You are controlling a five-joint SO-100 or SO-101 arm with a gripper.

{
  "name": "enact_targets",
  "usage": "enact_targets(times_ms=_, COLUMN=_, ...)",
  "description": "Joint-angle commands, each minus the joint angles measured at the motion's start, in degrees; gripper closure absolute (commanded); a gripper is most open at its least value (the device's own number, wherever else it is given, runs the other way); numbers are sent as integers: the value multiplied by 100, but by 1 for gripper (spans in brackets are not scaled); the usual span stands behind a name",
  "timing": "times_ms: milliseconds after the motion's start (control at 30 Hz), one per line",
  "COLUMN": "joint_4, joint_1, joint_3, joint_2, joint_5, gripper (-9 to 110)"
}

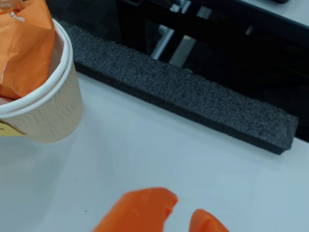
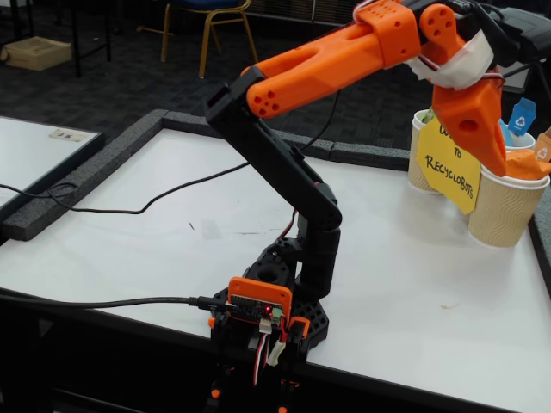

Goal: Sort rubbish by color.

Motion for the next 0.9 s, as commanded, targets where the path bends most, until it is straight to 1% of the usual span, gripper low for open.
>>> enact_targets(times_ms=0, joint_4=-299, joint_1=-79, joint_3=211, joint_2=18, joint_5=62, gripper=101)
enact_targets(times_ms=333, joint_4=35, joint_1=-185, joint_3=773, joint_2=18, joint_5=53, gripper=101)
enact_targets(times_ms=600, joint_4=853, joint_1=-176, joint_3=580, joint_2=26, joint_5=97, gripper=101)
enact_targets(times_ms=867, joint_4=1406, joint_1=176, joint_3=255, joint_2=35, joint_5=53, gripper=101)
